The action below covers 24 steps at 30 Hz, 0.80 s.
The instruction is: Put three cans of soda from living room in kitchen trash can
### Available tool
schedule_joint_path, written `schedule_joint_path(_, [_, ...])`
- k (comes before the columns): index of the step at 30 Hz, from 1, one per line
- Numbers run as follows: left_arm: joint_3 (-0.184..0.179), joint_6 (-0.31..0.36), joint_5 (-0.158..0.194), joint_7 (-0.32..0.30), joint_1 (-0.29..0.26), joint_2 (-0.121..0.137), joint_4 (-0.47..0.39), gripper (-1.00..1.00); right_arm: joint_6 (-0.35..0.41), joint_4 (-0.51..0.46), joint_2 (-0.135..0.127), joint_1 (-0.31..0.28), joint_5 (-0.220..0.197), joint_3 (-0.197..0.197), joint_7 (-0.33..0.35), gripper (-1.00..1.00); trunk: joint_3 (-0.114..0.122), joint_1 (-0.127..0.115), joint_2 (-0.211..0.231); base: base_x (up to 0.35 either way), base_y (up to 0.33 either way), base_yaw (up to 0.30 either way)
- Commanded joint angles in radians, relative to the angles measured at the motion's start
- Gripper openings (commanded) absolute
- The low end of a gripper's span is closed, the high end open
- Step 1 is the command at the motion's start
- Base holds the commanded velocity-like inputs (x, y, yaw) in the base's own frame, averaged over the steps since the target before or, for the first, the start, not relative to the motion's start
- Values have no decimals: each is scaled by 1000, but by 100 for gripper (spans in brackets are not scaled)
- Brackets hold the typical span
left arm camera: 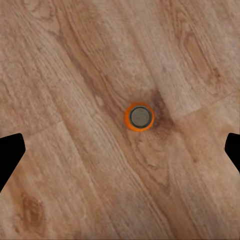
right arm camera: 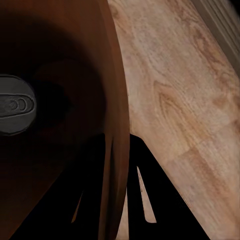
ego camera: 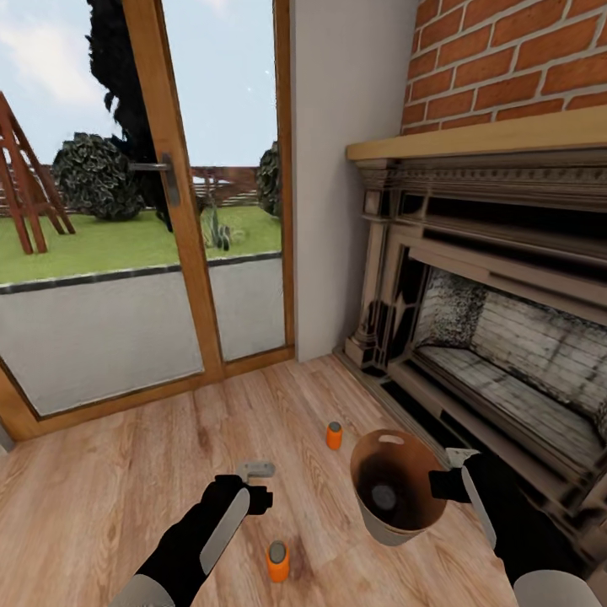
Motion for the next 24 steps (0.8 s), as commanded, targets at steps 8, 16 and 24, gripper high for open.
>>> schedule_joint_path(8, [2, -74, 1, 0, -10, -2, 95, 100, -11, 24, -16, -1, -19, -1, -19, -100, 0, 0, 0, 29, 0, 0])
schedule_joint_path(16, [3, -138, 4, 0, -11, -4, 160, 100, -101, 63, -17, -1, -21, 0, -86, -100, 0, 0, 0, 30, -1, 0])
schedule_joint_path(24, [3, -182, 0, -1, -11, -6, 169, 100, -123, 71, -15, -1, -27, 1, -85, -100, 0, 0, 0, 235, -92, 0])
